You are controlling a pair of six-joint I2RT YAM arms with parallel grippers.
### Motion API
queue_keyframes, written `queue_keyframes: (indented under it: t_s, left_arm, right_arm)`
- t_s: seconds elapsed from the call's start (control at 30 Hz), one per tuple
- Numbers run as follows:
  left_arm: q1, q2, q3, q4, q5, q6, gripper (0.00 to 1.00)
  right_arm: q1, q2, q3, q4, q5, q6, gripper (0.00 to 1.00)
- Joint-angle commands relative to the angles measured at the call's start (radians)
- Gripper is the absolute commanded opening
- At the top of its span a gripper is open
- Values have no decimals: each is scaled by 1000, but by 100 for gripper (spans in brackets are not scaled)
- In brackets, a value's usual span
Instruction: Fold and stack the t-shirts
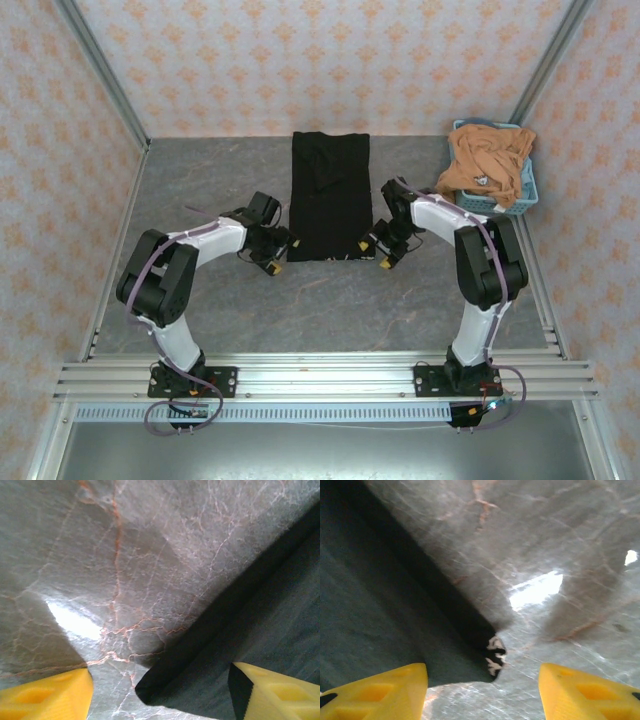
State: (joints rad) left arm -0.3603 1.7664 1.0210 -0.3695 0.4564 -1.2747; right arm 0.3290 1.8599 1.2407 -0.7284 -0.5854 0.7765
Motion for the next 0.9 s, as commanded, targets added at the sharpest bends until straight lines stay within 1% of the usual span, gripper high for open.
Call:
queue_keyframes:
  t_s: [0.0,0.1,0.2,0.3,0.37,0.4,0.5,0.57,0.7,0.87]
  left_arm:
    - [-31,67,25,190,46,-77,64]
    - [-32,101,50,219,56,-91,51]
    - [-32,130,96,211,52,-84,38]
    - [-32,137,137,196,41,-76,21]
    - [-29,135,153,190,29,-70,3]
    - [-27,125,159,174,21,-62,0]
    - [-17,68,184,81,-21,0,0]
    - [-13,18,185,20,-28,45,0]
    - [-12,-66,163,-95,7,141,0]
    - [-20,-199,66,-175,60,253,0]
  right_arm:
    - [3,27,-19,68,-31,55,57]
    - [2,50,-40,129,-54,92,50]
    - [4,83,-26,157,-62,115,38]
    - [2,101,8,152,-49,118,18]
    - [2,86,27,136,-24,117,4]
    - [2,77,35,126,-11,113,0]
    - [-5,42,78,61,30,84,0]
    - [-9,16,100,12,41,66,0]
    - [-9,-33,117,-79,23,10,0]
    - [8,-127,72,-202,-21,-89,0]
